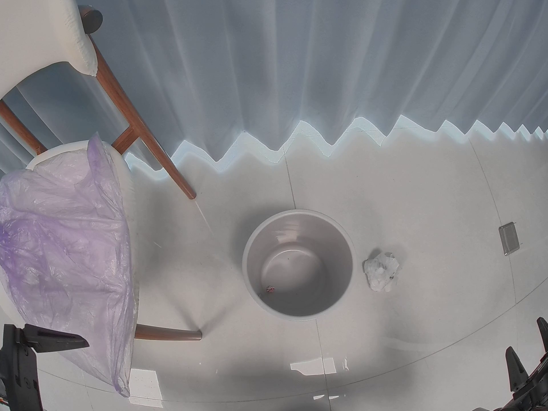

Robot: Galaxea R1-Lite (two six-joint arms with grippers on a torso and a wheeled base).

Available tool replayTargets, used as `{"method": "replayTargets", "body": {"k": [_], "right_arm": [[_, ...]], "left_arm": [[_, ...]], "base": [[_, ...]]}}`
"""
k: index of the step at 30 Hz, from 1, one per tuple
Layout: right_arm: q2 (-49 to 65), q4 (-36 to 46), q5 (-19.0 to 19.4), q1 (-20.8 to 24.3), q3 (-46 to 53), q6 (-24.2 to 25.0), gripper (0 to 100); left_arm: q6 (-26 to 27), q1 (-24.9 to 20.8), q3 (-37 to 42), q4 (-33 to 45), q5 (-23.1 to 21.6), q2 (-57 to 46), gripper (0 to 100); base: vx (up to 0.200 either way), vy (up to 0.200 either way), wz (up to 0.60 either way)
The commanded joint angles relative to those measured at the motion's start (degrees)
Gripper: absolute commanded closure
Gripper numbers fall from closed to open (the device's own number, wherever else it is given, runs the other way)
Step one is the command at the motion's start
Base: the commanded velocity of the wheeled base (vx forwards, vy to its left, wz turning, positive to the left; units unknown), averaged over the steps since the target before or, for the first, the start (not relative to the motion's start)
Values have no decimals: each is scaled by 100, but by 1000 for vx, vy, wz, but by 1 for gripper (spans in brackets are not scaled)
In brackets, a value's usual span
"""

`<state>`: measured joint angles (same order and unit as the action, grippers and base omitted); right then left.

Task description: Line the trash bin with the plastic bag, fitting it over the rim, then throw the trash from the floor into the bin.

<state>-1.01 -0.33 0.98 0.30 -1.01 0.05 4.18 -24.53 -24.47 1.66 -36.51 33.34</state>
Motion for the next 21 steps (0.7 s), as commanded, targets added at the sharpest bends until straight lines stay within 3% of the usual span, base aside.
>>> {"method": "replayTargets", "body": {"k": [1,11,15,21], "right_arm": [[101,-2,-1,5,101,4,0],[101,-2,-1,5,101,13,0],[101,-2,-1,5,101,13,0],[101,-2,-1,5,101,13,0]], "left_arm": [[74,-254,-199,-8,-5,533,0],[698,-316,-594,-210,83,1342,0],[1243,-325,-744,-403,408,1781,0],[1428,-386,-1087,-403,883,2045,0]], "base": [[0,0,0],[0,0,0],[0,0,0],[0,0,0]]}}
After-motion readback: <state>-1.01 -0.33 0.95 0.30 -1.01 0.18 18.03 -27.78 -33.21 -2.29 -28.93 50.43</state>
